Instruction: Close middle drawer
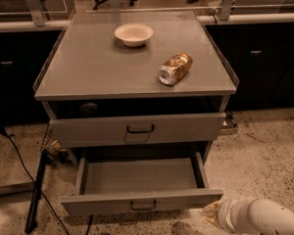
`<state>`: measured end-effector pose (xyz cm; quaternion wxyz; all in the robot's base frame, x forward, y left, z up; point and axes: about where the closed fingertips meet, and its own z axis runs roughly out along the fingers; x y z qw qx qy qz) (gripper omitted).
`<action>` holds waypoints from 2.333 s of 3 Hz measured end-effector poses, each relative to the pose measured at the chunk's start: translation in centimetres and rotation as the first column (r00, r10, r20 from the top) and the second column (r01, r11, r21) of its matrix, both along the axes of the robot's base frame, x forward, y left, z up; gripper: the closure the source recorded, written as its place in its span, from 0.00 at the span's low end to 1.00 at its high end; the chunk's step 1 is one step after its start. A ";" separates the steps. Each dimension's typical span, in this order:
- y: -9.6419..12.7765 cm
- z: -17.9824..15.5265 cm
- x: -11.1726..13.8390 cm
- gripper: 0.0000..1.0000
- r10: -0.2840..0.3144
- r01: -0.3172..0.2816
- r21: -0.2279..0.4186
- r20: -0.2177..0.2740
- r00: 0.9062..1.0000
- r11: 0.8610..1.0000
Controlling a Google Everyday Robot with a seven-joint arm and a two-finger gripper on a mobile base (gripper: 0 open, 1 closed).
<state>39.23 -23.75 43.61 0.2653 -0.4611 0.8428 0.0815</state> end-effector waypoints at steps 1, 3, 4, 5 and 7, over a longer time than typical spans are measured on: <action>1.2 -3.0 1.7 1.00 0.006 -0.007 0.036 0.039 0.999 0.999; 3.4 -5.4 4.3 1.00 0.024 -0.030 0.065 0.098 0.995 0.997; 4.5 -5.9 5.7 1.00 0.033 -0.042 0.069 0.131 0.991 0.997; 5.5 -6.0 7.3 1.00 0.041 -0.053 0.069 0.165 0.985 0.996; 7.1 -6.0 12.1 1.00 0.048 -0.065 0.064 0.236 0.971 0.996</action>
Offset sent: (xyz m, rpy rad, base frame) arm 0.0415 0.0285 -0.0590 0.0722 -0.0961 0.0157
